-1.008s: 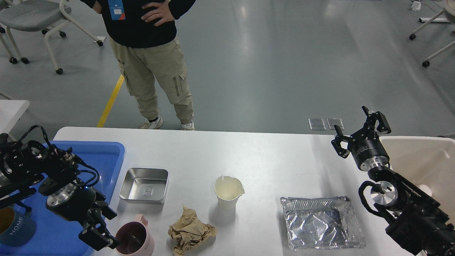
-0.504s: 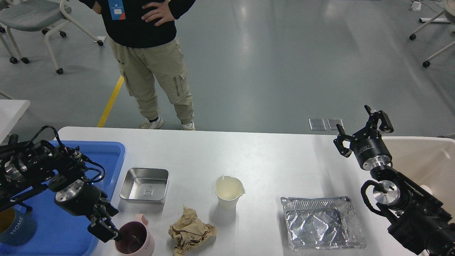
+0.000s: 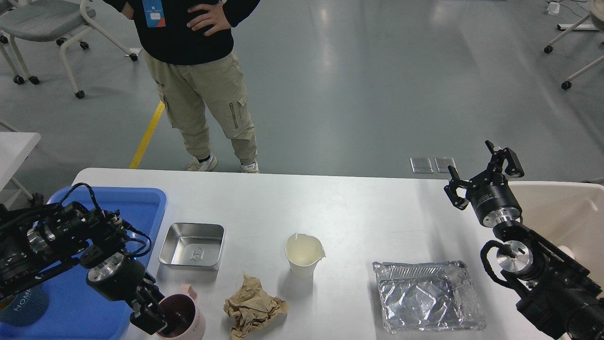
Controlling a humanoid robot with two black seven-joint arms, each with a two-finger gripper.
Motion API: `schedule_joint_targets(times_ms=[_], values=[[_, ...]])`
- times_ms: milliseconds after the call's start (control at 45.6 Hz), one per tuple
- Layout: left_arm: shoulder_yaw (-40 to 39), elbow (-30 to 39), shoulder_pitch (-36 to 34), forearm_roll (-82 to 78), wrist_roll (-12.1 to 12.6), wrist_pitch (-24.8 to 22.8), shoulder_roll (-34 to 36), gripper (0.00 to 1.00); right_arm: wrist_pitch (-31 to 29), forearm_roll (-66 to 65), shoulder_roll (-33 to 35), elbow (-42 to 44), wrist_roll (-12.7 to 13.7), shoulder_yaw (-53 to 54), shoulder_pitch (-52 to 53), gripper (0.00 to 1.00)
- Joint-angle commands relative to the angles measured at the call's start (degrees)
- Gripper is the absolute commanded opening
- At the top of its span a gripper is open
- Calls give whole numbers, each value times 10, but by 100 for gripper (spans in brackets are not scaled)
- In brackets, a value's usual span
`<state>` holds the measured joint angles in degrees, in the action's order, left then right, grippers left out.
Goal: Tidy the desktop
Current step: 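Grasp the pink mug with the left gripper and lift it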
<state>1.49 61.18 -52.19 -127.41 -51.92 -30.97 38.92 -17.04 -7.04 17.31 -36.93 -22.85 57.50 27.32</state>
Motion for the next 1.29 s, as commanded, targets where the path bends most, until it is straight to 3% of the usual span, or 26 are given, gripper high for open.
schedule_joint_targets(times_ms=[0, 219, 526, 1008, 1271], values=[[18, -10, -5, 1, -2, 0, -7, 38, 0, 0, 4, 1, 0, 3, -2, 100], [19, -12, -9, 1, -10, 2, -2, 20, 0, 0, 4, 1, 0, 3, -2, 100], [22, -13, -24, 1, -25, 2, 5, 2, 0, 0, 4, 1, 0, 3, -2, 100], [22, -14, -29, 0, -31, 2, 12, 0, 1, 0, 4, 1, 0, 3, -2, 100], [44, -8, -101, 10, -31, 1, 53, 1, 3, 0, 4, 1, 0, 3, -1, 100]])
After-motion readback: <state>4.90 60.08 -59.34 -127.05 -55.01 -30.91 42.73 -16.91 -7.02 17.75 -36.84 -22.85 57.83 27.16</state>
